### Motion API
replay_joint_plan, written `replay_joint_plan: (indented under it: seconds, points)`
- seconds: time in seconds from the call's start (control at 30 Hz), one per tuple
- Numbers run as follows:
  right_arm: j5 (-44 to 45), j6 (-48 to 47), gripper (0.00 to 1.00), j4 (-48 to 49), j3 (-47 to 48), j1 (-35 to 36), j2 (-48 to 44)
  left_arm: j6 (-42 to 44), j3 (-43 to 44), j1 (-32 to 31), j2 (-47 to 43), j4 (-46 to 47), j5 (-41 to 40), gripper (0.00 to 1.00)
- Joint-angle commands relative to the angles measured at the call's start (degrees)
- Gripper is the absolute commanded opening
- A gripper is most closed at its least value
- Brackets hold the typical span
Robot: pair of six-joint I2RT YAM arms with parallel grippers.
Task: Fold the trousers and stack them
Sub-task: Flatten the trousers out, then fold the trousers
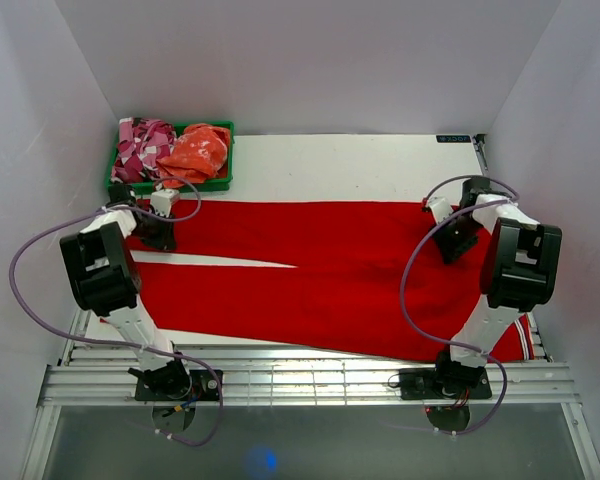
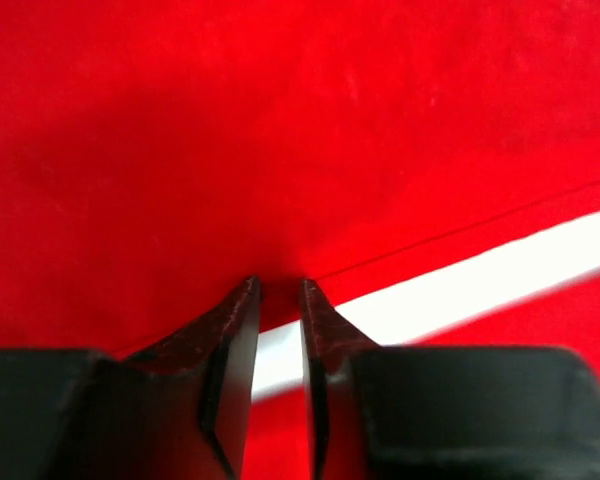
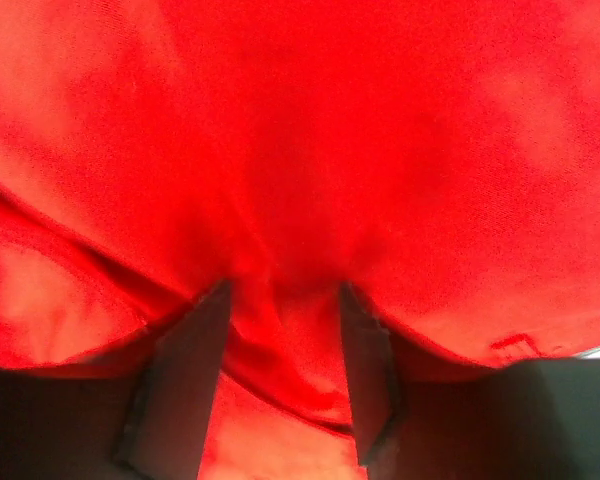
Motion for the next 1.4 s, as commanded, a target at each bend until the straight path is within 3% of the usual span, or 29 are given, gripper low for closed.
replay_joint_plan:
  seconds: [0.0, 0.07, 0.1, 0.13, 0.17, 0.2, 0.23, 0.27, 0.3, 0.4, 0.6, 0.7, 0.77, 0.87, 0.93, 1.03, 1.07, 1.1, 1.17, 1.23, 1.37]
  points:
    - [-2.16, -3.81, 0.57, -10.25, 8.18, -1.16, -0.54, 5.81, -0.04, 3.72, -3.17, -10.73, 2.16, 0.35]
    - [-4.01, -7.85, 0.73, -12.53, 17.55, -2.47, 0.69, 9.06, 4.0, 5.4, -4.93, -14.77, 8.73, 0.46]
    - [-5.15, -9.79, 0.89, -14.55, 21.53, -2.91, 3.04, 9.69, 5.15, 6.71, -5.9, -15.4, 10.6, 0.56]
    - [-6.29, -11.46, 0.97, -16.4, 25.49, -3.27, 4.63, 10.56, 6.12, 7.25, -7.91, -15.93, 12.54, 0.61]
    - [-7.6, -12.52, 0.98, -17.81, 29.36, -3.71, 6.3, 10.92, 7.43, 7.86, -8.97, -15.41, 15.43, 0.67]
    - [-8.31, -16.01, 0.92, -22.61, 37.49, -3.71, 10.5, 10.92, 7.7, 8.82, -10.03, -14.62, 16.67, 0.73]
    - [-8.49, -17.09, 0.9, -24.39, 41.14, -3.8, 12.8, 10.75, 7.71, 9.09, -12.13, -13.48, 18.08, 0.89]
    - [-8.41, -18.23, 0.9, -26.07, 44.39, -3.71, 14.82, 9.88, 7.1, 9.53, -13.11, -9.56, 18.96, 0.97]
    - [-8.41, -21.98, 0.91, -30.17, 49.91, -3.8, 19.02, 6.04, 6.57, 9.71, -13.81, -6.91, 18.97, 0.98]
    - [-5.96, -26.66, 0.96, -31.53, 53.21, -3.8, 24.33, 0.66, 6.65, 9.71, -14.35, -0.38, 20.45, 0.98]
    - [-3.49, -35.2, 0.98, -24.25, 45.84, -3.8, 25.74, -3.4, 14.54, 13.04, -7.24, -1.52, 35.3, 0.98]
    - [-2.17, -36.35, 1.0, -20.29, 42.67, -3.8, 27.14, 2.02, 17.89, 13.32, -3.38, -3.97, 37.08, 0.98]
    - [-1.29, -37.57, 0.93, -20.8, 42.67, -3.8, 29.07, 8.7, 23.15, 13.32, -0.65, -8.53, 34.54, 0.94]
    - [-0.5, -40.2, 0.66, -21.42, 41.1, -3.8, 30.14, 18.26, 37.63, 13.23, 8.83, -21.43, 29.54, 0.86]
    - [0.46, -41.35, 0.54, -20.99, 39.34, -3.62, 29.96, 21.45, 50.42, 13.23, 18.02, -30.64, 27.51, 0.87]
    - [1.35, -42.67, 0.35, -18.71, 34.77, -2.92, 28.39, 24.46, 57.7, 13.23, 25.88, -35.35, 23.99, 0.8]
    - [1.26, -42.94, 0.3, -18.0, 33.63, -2.66, 27.25, 24.2, 56.59, 13.23, 26.26, -33.88, 23.11, 0.79]
    - [1.26, -43.11, 0.17, -16.52, 31.7, -2.39, 26.71, 22.54, 54.66, 13.05, 26.43, -31.95, 21.36, 0.78]
    - [1.0, -43.29, 0.08, -15.45, 30.02, -1.78, 25.05, 21.04, 46.87, 12.79, 24.78, -24.13, 19.95, 0.77]
    - [0.38, -43.64, 0.08, -15.01, 28.87, -1.51, 24.25, 19.02, 41.4, 11.74, 23.19, -17.03, 17.05, 0.75]
    - [-0.15, -44.43, 0.08, -14.39, 27.82, -0.99, 21.97, 19.36, 32.33, 10.24, 21.43, -14.09, 13.0, 0.65]
